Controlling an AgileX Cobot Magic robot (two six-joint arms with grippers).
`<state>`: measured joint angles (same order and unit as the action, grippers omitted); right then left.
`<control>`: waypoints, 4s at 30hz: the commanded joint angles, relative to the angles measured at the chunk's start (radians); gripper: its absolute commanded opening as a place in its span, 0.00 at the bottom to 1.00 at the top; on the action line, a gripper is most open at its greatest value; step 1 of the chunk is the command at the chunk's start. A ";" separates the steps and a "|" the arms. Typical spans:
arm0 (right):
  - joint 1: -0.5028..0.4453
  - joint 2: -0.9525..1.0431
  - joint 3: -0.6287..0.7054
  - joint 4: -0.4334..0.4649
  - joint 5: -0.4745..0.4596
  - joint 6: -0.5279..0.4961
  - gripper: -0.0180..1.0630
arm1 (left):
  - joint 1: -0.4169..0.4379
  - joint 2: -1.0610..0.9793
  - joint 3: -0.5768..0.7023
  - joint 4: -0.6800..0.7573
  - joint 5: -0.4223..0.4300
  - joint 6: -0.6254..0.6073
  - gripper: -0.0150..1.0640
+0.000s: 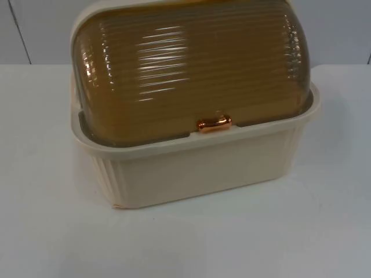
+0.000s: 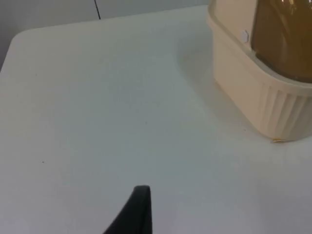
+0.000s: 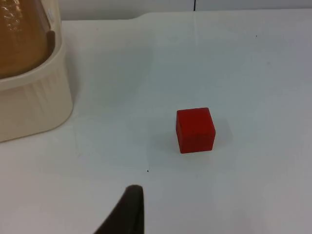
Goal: Open the box lid with the left hand, place the block into the box with the right hand, then close the box lid with the left hand.
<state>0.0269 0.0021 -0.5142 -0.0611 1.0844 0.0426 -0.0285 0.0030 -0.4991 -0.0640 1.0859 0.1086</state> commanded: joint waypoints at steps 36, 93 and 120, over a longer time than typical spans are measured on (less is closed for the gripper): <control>-0.006 -0.002 -0.019 -0.006 0.013 0.050 0.93 | -0.006 0.014 -0.023 0.048 0.006 -0.109 0.96; -0.006 0.890 -0.655 -0.191 -0.374 0.084 0.93 | -0.233 1.137 -0.540 0.130 -0.495 0.016 0.96; -0.006 0.890 -0.655 -0.199 -0.370 0.099 0.93 | -0.840 1.564 -0.797 0.826 -0.441 0.093 0.96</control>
<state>0.0269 0.8949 -1.1641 -0.2528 0.7275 0.1382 -0.8508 1.5629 -1.3010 0.7038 0.6628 0.2705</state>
